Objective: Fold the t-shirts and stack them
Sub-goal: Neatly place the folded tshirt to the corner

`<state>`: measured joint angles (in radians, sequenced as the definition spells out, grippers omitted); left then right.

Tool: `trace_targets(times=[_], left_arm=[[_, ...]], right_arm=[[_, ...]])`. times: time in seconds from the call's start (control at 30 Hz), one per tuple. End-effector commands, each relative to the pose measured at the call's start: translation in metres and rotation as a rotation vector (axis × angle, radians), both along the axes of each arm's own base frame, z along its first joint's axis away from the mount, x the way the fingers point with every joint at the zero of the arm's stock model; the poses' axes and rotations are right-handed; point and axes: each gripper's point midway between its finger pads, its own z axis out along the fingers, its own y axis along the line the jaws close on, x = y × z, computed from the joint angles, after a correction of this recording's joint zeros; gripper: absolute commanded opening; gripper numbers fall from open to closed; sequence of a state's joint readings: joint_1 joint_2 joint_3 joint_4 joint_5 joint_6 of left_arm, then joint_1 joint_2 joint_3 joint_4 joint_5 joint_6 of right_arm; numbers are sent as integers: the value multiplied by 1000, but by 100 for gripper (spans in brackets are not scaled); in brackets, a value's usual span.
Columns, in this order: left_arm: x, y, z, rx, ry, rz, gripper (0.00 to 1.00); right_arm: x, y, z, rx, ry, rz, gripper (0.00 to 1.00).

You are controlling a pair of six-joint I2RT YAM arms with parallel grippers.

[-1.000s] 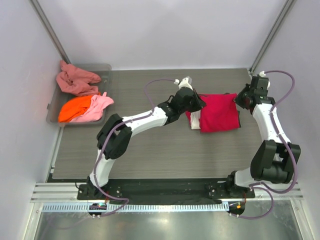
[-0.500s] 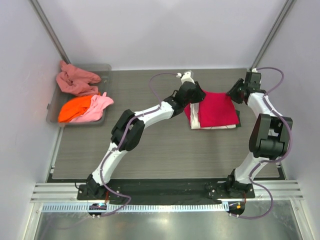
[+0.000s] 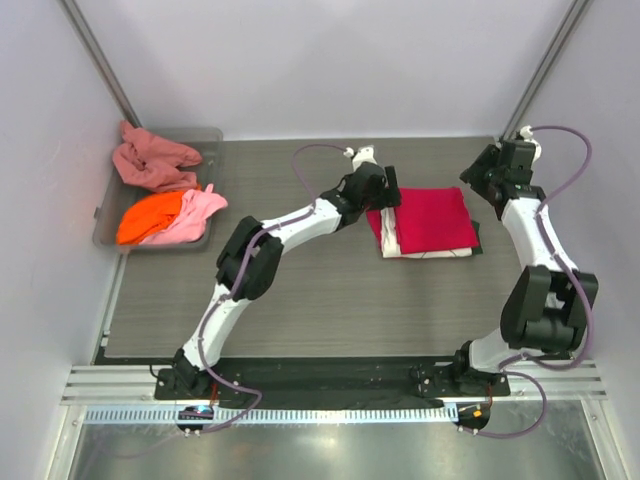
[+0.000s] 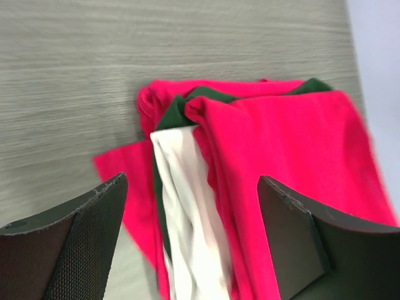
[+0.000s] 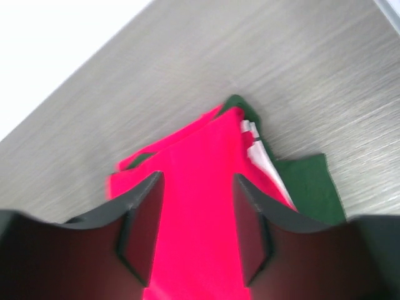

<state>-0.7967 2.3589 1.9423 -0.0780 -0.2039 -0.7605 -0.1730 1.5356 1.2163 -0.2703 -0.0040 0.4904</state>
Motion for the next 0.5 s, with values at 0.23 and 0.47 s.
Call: trace_targets(times=[0.23, 0.47], left_arm=[[-43, 38, 120, -65, -82, -85, 82], [-70, 91, 107, 106, -84, -72, 84]], right_arm=[[-56, 73, 15, 229, -168, 231, 16], [-70, 132, 3, 468, -306, 464, 2]])
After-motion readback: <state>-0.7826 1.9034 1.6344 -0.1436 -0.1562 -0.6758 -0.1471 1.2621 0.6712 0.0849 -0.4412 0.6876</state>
